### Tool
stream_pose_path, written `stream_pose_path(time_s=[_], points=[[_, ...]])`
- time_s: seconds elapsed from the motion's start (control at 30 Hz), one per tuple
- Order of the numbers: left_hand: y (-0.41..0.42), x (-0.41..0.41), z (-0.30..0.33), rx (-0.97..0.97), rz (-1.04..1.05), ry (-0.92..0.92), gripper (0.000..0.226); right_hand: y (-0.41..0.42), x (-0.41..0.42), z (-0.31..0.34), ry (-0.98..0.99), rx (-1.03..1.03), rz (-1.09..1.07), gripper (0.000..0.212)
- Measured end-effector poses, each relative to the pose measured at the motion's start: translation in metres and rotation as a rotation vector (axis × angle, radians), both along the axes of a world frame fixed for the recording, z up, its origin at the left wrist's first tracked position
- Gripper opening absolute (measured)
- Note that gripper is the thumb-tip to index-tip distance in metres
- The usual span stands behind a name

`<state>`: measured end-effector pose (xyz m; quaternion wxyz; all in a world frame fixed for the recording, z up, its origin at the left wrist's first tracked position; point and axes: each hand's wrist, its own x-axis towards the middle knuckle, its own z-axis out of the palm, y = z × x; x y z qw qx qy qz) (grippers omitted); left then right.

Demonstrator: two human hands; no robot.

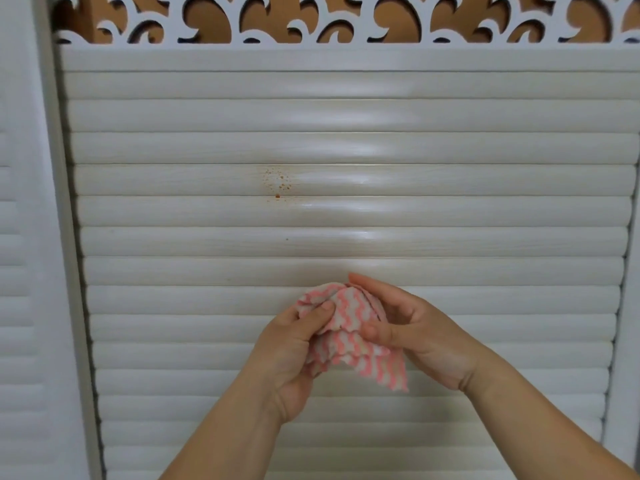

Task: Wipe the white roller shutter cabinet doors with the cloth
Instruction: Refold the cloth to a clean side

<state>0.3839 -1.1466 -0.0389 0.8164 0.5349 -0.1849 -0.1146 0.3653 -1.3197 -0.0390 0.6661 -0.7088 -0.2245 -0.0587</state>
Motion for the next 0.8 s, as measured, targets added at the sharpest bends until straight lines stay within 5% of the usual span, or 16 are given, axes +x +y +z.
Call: stream_pose_path(time_s=[0.17,0.33,0.5,0.67,0.8], points=[[-0.004,0.003,0.002,0.004,0.135,-0.061,0.026,0.006,-0.002,0.004,-0.05,0.055,-0.071,0.074],[-0.021,0.001,0.014,0.094,0.55,-0.232,0.013,0.001,0.003,0.011,-0.119,0.244,-0.152,0.085],[-0.041,-0.01,0.036,0.123,0.473,-0.302,0.025,0.003,0.011,0.026,-0.16,0.354,-0.191,0.044],[-0.038,-0.006,0.043,0.19,0.533,-0.394,0.028,0.025,0.017,0.034,-0.101,0.43,-0.04,0.047],[-0.004,0.012,0.045,0.419,0.703,-0.52,0.028,0.044,0.022,0.047,-0.296,0.317,-0.314,0.033]])
